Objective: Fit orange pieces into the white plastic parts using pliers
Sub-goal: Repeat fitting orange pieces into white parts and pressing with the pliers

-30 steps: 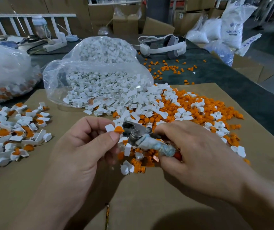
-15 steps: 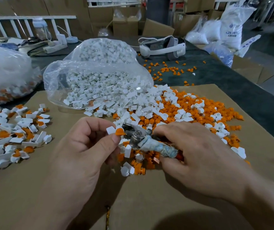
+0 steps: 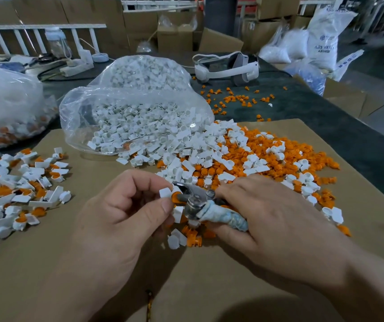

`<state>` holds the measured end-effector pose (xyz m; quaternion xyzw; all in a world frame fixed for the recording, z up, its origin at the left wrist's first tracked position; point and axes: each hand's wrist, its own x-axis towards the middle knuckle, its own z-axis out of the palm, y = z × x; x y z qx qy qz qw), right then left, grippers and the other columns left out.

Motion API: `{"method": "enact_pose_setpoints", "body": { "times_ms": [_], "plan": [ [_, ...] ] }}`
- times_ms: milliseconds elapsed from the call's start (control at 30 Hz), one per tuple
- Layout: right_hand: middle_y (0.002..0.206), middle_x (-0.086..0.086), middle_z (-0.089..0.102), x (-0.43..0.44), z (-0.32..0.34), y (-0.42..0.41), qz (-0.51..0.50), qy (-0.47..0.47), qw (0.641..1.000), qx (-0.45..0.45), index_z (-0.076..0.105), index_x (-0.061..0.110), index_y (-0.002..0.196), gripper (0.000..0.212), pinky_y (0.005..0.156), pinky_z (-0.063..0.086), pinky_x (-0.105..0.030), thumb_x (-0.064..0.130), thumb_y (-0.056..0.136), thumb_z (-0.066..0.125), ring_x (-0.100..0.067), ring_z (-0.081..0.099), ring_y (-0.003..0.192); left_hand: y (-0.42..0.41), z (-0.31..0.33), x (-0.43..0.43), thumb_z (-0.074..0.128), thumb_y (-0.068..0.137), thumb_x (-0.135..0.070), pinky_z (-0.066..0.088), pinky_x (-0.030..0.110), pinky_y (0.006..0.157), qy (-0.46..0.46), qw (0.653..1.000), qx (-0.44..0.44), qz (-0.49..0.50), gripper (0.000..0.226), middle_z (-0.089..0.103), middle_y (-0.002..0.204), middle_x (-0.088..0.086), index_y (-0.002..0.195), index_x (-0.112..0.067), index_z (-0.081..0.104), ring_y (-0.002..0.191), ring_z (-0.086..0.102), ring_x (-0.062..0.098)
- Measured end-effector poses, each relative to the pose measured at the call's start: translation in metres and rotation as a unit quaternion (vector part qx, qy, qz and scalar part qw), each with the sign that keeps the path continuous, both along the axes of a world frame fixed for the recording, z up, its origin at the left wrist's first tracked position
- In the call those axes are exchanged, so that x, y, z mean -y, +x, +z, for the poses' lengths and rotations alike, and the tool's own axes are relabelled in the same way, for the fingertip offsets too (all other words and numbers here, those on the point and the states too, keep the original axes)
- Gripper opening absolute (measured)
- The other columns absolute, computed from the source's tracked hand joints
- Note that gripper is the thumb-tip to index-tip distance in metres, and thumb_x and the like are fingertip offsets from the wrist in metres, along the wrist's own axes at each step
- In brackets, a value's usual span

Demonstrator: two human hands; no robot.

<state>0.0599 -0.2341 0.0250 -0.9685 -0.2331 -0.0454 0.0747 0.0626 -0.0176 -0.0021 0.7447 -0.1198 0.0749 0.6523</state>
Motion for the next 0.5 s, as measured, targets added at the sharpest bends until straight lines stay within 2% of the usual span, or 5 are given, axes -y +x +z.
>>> {"method": "enact_pose_setpoints", "body": {
  "times_ms": [100,267,500],
  "plan": [
    [0.086,0.018,0.044,-0.0005,-0.0020,0.0006,-0.012,-0.016,1.000,0.011,0.050,0.036,0.100,0.065,0.068,0.035,-0.023,0.076,0.078,0.003,-0.006,0.041,0.080,0.0004,-0.0012,0.0001,0.073,0.069,-0.044,0.052,0.018,0.054,0.008,1.000,0.013,-0.006,0.022,0.069,0.070,0.005,0.088,-0.032,0.073,0.058,0.064,0.014],
    [0.073,0.016,0.043,-0.0024,-0.0016,-0.0009,-0.011,-0.010,1.000,0.015,0.043,0.035,0.081,0.052,0.061,0.038,-0.026,0.074,0.079,0.010,-0.007,0.043,0.069,0.0032,-0.0055,-0.0032,0.072,0.069,-0.045,0.053,0.022,0.053,-0.004,1.000,0.016,-0.010,0.025,0.069,0.069,0.007,0.089,-0.030,0.074,0.059,0.065,0.018],
    [0.070,0.013,0.048,-0.0033,0.0003,-0.0040,-0.014,0.002,1.000,0.025,0.046,0.033,0.080,0.058,0.057,0.037,-0.026,0.074,0.075,0.006,-0.006,0.046,0.064,0.0032,-0.0046,-0.0028,0.072,0.070,-0.044,0.053,0.020,0.054,-0.007,1.000,0.014,-0.010,0.024,0.069,0.070,0.007,0.089,-0.030,0.074,0.059,0.066,0.017]
  ]
}}
